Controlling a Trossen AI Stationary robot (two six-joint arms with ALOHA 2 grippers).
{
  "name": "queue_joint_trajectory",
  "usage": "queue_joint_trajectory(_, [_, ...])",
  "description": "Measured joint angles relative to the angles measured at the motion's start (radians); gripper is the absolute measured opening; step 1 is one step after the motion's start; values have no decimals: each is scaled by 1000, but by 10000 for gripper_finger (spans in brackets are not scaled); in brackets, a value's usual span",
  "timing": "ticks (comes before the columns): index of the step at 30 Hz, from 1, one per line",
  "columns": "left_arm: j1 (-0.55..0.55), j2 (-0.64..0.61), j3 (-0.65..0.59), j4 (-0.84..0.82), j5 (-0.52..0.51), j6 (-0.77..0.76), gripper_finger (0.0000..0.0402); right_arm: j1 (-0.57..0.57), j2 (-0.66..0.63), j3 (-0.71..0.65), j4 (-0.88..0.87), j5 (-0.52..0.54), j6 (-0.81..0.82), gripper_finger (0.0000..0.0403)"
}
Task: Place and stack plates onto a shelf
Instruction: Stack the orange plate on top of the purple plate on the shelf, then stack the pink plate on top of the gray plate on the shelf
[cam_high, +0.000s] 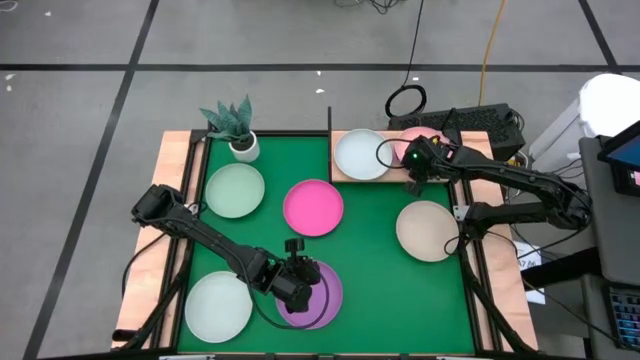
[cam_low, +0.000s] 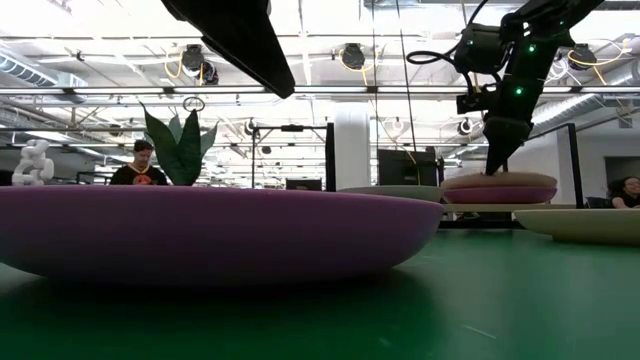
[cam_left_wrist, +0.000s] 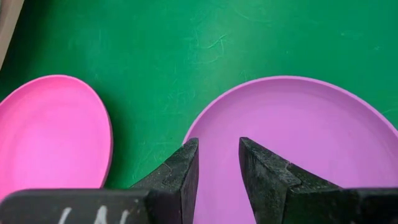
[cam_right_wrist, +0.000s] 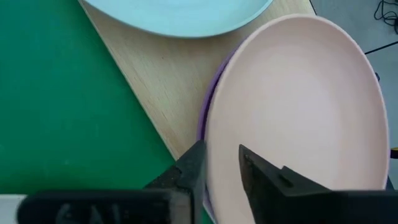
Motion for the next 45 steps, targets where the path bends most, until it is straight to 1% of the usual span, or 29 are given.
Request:
queue_joint_trajectory(8, [0, 0, 0, 0, 0, 0, 120, 4, -28, 0, 0, 1, 0, 133])
queue_joint_trajectory(15, [0, 0, 0, 1, 1, -6, 120, 74, -140, 0, -47, -4, 40, 141])
queue_joint_trajectory(21, [0, 0, 0, 2, 1, -5, 120, 159, -215, 0, -113, -112, 171, 141])
queue_joint_trajectory(27, [0, 0, 0, -2, 1, -2, 120, 319, -242, 0, -103, -125, 322, 141])
queue_joint_trajectory(33, [-1, 0, 0, -32, 15, 0, 120, 521, -237, 0, -35, -118, 463, 141])
queue_joint_trajectory(36, [-1, 0, 0, -45, 42, 25, 120, 632, -237, 0, 6, -62, 530, 141])
queue_joint_trajectory(40, [0, 0, 0, -73, 45, 74, 120, 770, -219, 0, 35, 9, 593, 141])
queue_joint_trajectory(45, [1, 0, 0, -126, 45, 94, 120, 890, -171, 0, 60, 8, 609, 141])
